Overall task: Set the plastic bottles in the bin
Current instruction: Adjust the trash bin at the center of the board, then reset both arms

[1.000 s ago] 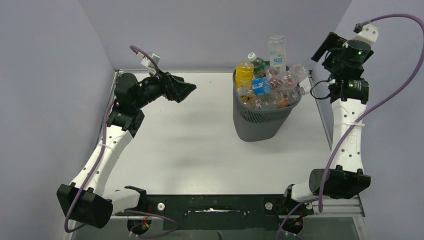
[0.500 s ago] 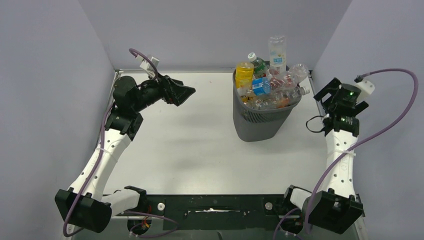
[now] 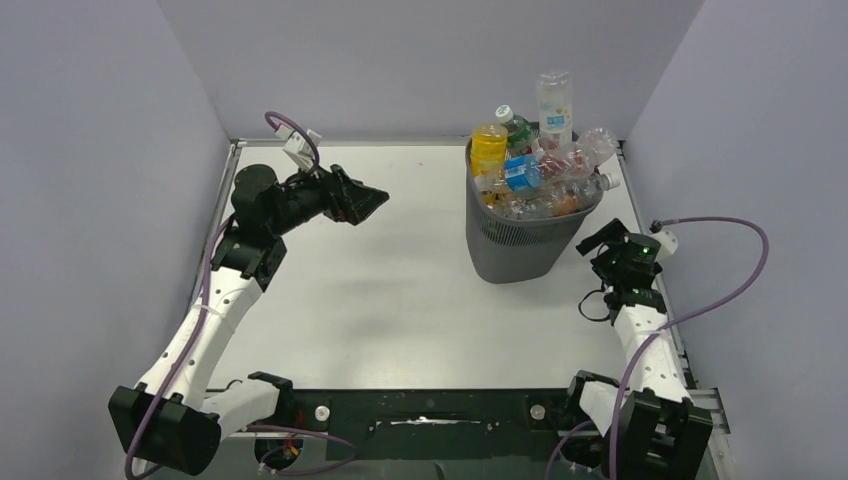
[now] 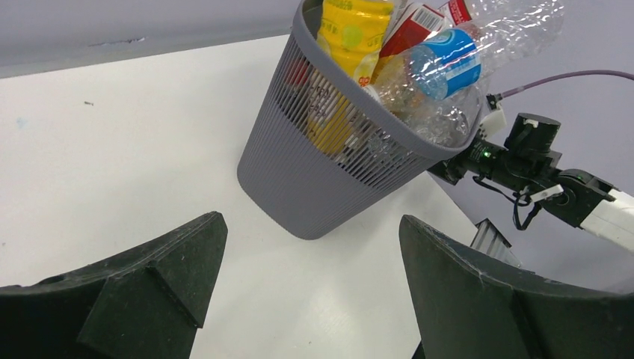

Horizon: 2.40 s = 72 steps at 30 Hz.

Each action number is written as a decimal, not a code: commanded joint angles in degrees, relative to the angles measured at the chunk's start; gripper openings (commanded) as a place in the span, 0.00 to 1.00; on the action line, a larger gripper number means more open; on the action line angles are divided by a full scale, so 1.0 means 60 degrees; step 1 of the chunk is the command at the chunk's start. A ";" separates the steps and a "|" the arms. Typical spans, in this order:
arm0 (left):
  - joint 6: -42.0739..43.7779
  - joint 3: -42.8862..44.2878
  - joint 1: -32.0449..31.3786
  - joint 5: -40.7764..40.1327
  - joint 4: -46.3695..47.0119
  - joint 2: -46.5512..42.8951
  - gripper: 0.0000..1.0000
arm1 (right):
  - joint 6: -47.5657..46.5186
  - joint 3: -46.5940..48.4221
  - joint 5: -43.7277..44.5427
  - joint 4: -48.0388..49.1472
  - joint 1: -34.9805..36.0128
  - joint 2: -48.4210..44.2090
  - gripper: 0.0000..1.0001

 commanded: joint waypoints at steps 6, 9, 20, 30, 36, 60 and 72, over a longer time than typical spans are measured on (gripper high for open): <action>0.0078 -0.0175 0.0039 -0.0394 -0.0093 -0.0019 0.87 | 0.1312 -0.0407 0.0322 0.3501 0.2120 0.1381 0.98; 0.0083 -0.0270 0.0019 -0.0471 -0.0080 0.0037 0.87 | 0.1455 -0.0402 0.0433 0.3836 0.2527 0.1906 0.98; 0.0241 -0.0286 0.0003 -0.0681 -0.0153 0.0278 0.87 | 0.1604 0.0107 0.0581 0.4581 0.3747 0.3202 0.98; 0.0586 -0.0208 0.0050 -0.1034 -0.0476 0.0252 0.87 | 0.0988 0.1805 0.0356 0.4820 0.4695 0.4863 0.98; 0.0694 -0.0298 0.0081 -0.1042 -0.0556 0.0319 0.87 | 0.0620 0.1817 0.0264 0.4575 0.4684 0.4693 0.99; 0.1184 -0.1342 0.0083 -0.2319 -0.0638 0.0393 0.87 | -0.0718 0.0272 0.1110 0.3141 0.4831 0.2364 0.98; 0.0864 -0.2720 0.0116 -0.5460 0.0637 -0.0200 0.87 | -0.2380 0.0363 0.0981 0.3555 0.3004 0.1835 0.98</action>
